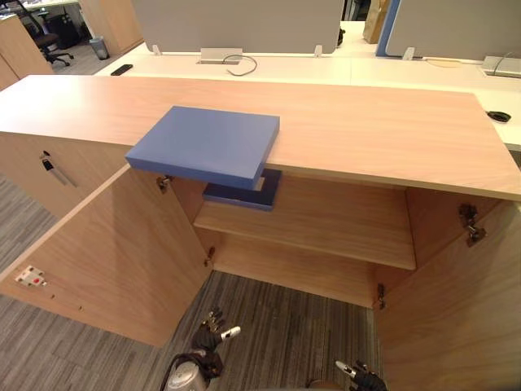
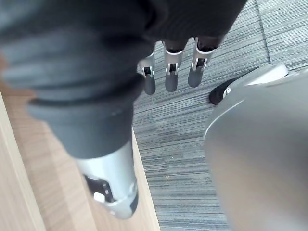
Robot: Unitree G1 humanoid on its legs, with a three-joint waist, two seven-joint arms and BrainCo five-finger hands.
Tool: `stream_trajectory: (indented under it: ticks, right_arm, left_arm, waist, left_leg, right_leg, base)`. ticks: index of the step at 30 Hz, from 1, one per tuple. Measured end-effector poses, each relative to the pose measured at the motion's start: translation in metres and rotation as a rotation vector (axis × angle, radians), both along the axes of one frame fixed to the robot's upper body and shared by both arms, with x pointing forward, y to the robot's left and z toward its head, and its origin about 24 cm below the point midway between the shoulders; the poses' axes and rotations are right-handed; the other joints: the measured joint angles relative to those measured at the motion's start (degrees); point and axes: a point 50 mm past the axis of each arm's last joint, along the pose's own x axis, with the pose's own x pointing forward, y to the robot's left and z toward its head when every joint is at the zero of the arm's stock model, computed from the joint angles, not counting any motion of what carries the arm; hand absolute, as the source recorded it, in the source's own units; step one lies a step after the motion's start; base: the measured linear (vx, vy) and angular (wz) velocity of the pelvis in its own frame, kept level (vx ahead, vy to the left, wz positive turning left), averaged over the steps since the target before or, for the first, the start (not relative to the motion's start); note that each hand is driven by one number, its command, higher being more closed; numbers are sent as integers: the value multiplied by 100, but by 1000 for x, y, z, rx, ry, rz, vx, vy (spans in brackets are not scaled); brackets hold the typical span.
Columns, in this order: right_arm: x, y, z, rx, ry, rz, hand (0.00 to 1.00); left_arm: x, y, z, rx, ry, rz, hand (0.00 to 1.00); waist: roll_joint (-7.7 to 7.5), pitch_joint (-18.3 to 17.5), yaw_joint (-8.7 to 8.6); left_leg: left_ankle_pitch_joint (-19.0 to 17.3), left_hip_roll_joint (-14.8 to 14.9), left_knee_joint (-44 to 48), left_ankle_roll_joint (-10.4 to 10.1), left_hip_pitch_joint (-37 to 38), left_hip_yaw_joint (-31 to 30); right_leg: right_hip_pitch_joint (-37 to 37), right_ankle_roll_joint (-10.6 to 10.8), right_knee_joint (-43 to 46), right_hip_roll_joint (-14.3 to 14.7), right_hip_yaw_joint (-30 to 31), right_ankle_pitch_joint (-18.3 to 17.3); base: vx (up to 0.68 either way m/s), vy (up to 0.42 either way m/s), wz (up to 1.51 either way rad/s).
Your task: Walk over to the cabinet, pick up the folder, carry it to the office cabinet, place the folder inside the office cabinet, then close the office cabinet door
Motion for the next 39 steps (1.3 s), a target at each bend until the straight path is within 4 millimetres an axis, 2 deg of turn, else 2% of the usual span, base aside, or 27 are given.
stream_trajectory:
  ticks: [6,10,14,16,24,29,34,39]
  right_arm:
    - [3,0,1,-12,4,57,0]
    - [4,3,0,-12,8,92,0]
    - [0,5,-1,-11,28,109,0]
    - [1,7,-1,-10,27,122,0]
    - [-1,16,-3,16,26,117,0]
    - [-1,16,-3,15,27,122,0]
    - [2,16,-2,0,25,157,0]
    - [1,16,-3,0,28,158,0]
  left_arm:
    - [15,-8,35,-86,-179,9,0]
    - [19,-1,63,-65,-304,3,0]
    - [31,6,105,127,-494,4,0]
    - [35,8,118,248,-550,1,0]
    - [39,11,142,815,-670,-31,0]
    - [51,12,156,1032,-764,-70,0]
    - [69,10,175,1280,-871,-37,0]
    - [85,12,183,1474,-901,-52,0]
  waist:
    - [-14,-16,7]
    - [-37,-101,130]
    - [-102,-155,215]
    - [-104,-165,271]
    - [-175,-237,299]
    - [-176,-259,269]
    - [-195,-299,185]
    - [-227,-363,130]
  left_leg:
    - [63,-199,-32,86,-197,-262]
    - [129,-334,-130,186,-290,-375]
    - [203,-443,-199,283,-360,-706]
    - [240,-458,-223,308,-401,-790]
    - [299,-462,-298,309,-364,-860]
    - [311,-443,-301,293,-350,-804]
    - [321,-435,-319,289,-344,-689]
    - [330,-441,-377,291,-295,-541]
  right_leg:
    - [28,107,-346,-192,-148,202]
    - [33,131,-516,-303,-217,302]
    - [209,98,-710,-411,-524,371]
    - [242,33,-802,-416,-592,429]
    - [337,-7,-919,-403,-630,478]
    - [386,16,-1062,-376,-609,579]
    - [384,-13,-1191,-353,-515,693]
    - [383,-61,-1321,-332,-421,808]
  base:
    - [-51,69,17]
    - [-39,60,19]
    - [-25,13,40]
    - [-27,-3,24]
    - [-12,-8,6]
    - [-27,-20,-6]
    - [-39,-14,-11]
    - [-42,-1,-18]
